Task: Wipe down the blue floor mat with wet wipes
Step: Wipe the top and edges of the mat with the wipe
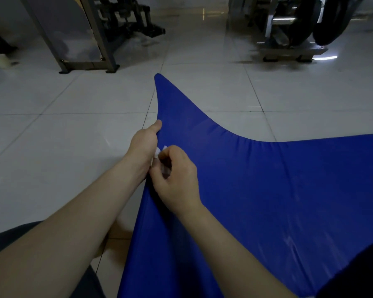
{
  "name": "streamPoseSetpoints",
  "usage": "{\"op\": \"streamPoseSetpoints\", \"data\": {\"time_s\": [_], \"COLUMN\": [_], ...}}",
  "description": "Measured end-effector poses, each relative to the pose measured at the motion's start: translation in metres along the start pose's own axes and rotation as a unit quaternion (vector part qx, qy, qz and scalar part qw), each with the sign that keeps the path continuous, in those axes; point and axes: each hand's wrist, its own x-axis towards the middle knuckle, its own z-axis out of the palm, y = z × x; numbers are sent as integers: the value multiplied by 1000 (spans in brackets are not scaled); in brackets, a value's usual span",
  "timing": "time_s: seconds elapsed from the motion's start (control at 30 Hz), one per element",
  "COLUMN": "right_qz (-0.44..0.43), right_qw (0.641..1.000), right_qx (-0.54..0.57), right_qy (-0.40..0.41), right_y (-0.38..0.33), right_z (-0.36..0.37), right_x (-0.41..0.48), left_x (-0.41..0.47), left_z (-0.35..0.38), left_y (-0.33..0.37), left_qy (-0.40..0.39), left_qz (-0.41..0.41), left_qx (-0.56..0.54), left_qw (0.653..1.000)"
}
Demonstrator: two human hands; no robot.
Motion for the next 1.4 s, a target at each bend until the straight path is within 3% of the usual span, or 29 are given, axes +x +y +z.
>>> {"op": "streamPoseSetpoints", "data": {"time_s": [0.07,0.17,0.27,0.47,0.53,0.67,0.8,0.9,0.97,1.07,1.17,1.23,1.3,1.4], "right_qz": [28,152,265,463,456,325,166,60,94,232,392,463,464,382], "right_qw": [999,987,964,881,888,941,982,997,995,972,901,862,869,922], "right_qx": [14,50,4,-100,-61,64,87,7,0,-41,-180,-197,-168,-60], "right_qy": [8,1,4,-15,14,76,-21,-46,-29,-6,-45,-55,-44,17], "right_y": [14,44,93,130,107,33,-19,-4,27,87,143,157,144,97], "right_z": [0,-3,-14,-30,-22,-10,-6,-3,-4,-16,-38,-42,-34,-11], "right_x": [-4,-16,-43,-63,-43,-6,1,-4,-14,-43,-79,-89,-77,-46], "left_x": [0,0,2,0,0,-3,-3,3,7,9,10,11,12,17], "left_z": [1,0,-5,3,3,3,0,-4,-8,-12,-12,-9,-8,-5], "left_y": [-1,0,2,-6,-4,3,4,2,0,-1,-2,-3,-2,-2], "left_qy": [5,8,10,-36,-71,-143,-145,-136,-111,-88,-91,-96,-95,-82], "left_qz": [11,18,15,20,11,-28,-80,-65,-37,-38,-44,-42,-37,-32], "left_qx": [24,38,38,69,64,42,31,52,79,96,101,100,104,101], "left_qw": [1000,999,999,997,995,988,986,987,990,991,990,989,989,991]}}
